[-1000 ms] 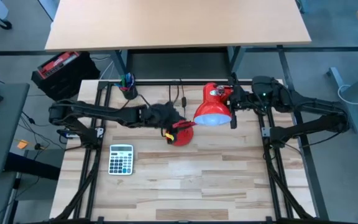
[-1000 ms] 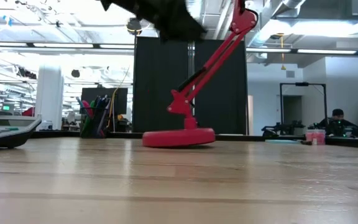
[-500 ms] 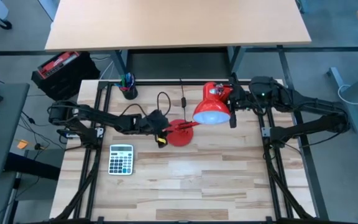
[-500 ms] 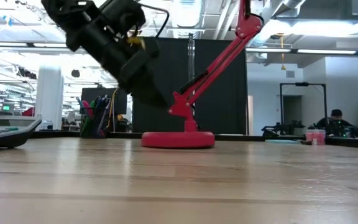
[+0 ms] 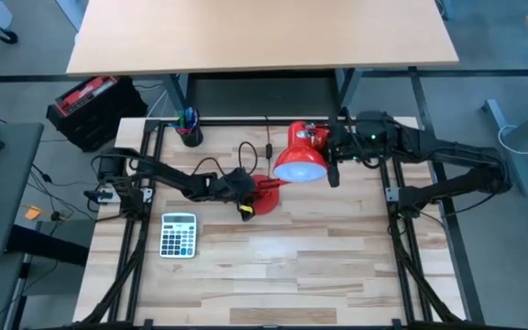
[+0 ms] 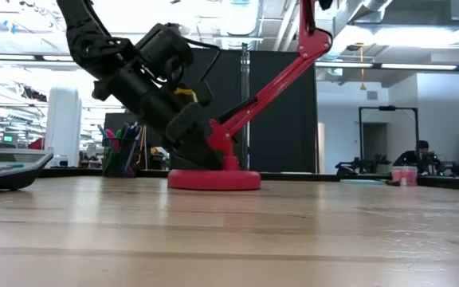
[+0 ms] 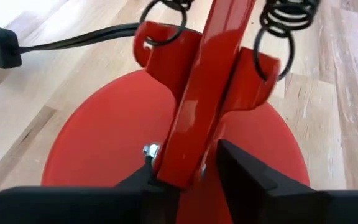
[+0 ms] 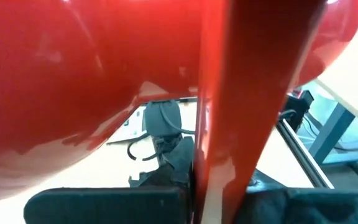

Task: Screw lightbulb
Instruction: Insert the white lightbulb into the red desk lamp

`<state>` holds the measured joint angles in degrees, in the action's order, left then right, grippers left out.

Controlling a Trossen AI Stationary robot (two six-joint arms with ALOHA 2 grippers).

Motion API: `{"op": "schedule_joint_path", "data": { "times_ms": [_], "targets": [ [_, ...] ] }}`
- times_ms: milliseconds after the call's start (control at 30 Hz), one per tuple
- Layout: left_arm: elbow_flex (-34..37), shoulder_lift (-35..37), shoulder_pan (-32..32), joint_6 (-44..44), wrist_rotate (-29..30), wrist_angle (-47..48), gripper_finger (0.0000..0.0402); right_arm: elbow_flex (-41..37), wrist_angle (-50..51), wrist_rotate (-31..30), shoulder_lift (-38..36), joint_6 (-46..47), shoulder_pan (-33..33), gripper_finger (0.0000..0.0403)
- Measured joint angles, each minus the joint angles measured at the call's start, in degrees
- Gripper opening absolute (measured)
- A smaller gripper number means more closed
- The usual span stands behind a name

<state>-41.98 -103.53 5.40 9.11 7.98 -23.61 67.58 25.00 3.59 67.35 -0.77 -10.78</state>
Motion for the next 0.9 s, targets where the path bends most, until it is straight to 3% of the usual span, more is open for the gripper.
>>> {"op": "schedule_joint_path", "data": {
  "times_ms": [167,500,900],
  "targets": [
    [0.06,-0.25,0.16,-0.68,-0.18,-0.77,0.0085,-0.07,-0.09,0.84,0.76,0.76,-1.10,0.0037],
    [0.02,-0.49,0.23,-1.37,0.12,-1.89,0.0081,0.22,-4.98,3.22,11.77,3.12,-0.83,0.0035],
    [0.13,-0.56,0.23,-0.72,0.19,-1.97,0.0081,0.24,-7.57,4.02,13.42,3.32,-0.95,0.0035]
  ]
}}
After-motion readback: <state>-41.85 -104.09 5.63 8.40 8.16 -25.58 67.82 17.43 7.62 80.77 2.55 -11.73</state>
